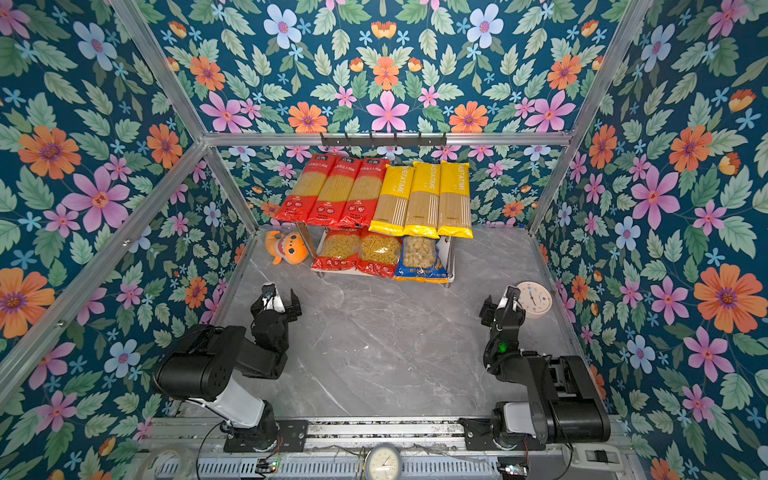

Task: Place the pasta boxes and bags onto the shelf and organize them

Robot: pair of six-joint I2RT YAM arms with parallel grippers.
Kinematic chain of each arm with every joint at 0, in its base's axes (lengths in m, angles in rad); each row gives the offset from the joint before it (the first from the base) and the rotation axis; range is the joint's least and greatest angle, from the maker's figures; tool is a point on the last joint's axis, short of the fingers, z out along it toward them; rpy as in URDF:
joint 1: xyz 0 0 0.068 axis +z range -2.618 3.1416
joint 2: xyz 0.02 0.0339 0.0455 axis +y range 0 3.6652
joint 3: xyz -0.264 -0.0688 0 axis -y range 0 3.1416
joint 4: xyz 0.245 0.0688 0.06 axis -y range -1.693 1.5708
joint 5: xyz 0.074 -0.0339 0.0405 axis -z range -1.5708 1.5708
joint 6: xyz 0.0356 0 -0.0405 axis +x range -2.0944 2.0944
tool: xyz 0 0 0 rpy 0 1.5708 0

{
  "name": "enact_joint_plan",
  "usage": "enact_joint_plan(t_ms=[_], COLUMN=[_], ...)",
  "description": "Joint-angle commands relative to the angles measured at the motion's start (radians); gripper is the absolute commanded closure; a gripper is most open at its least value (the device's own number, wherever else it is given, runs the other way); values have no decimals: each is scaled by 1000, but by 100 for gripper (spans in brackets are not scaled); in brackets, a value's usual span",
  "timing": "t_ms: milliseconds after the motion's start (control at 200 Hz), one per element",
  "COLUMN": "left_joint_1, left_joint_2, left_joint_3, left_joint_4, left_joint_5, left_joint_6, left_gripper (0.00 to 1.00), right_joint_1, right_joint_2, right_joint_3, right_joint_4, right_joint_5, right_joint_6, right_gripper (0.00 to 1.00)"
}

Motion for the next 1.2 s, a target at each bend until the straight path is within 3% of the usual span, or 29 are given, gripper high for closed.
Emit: enact_joint_plan(t_ms=[0, 25, 85, 150, 215, 285, 355, 410, 1195], left_joint_1=[14, 24, 49, 60, 60, 63, 66, 68, 67], left_joint_2=[-5, -6, -8, -10, -10, -10, -10, -10, -11], left_joint_3=[27, 37, 50, 52, 52, 54, 52, 52, 49], left_joint_4=[-67, -88, -118, -126, -125, -127, -129, -128, -119], left_joint_5=[3, 14, 47, 62, 63, 69, 76, 76, 73], left_joint_6=[-30, -38, -58, -66, -66, -67, -68, -68, -66], left_gripper=[12, 12, 11, 11, 9, 6, 4, 4, 0], right_joint_1=[-2, -2, -10, -16, -17, -18, -17, -17, -17], right_joint_2=[97, 110, 35, 92, 46, 83, 57, 66, 73], right_joint_3=[18, 18, 55, 47, 66, 65, 82, 79, 77], right_joint_4=[177, 185, -27, 106, -32, 57, -45, -14, 1], right_joint_5=[-52, -48, -63, -60, -67, -58, -59, -55, -59], right_joint_6=[-53, -62, -18, -41, -15, -33, -14, -17, -26], right_gripper=[23, 22, 20, 17, 15, 11, 7, 1, 1])
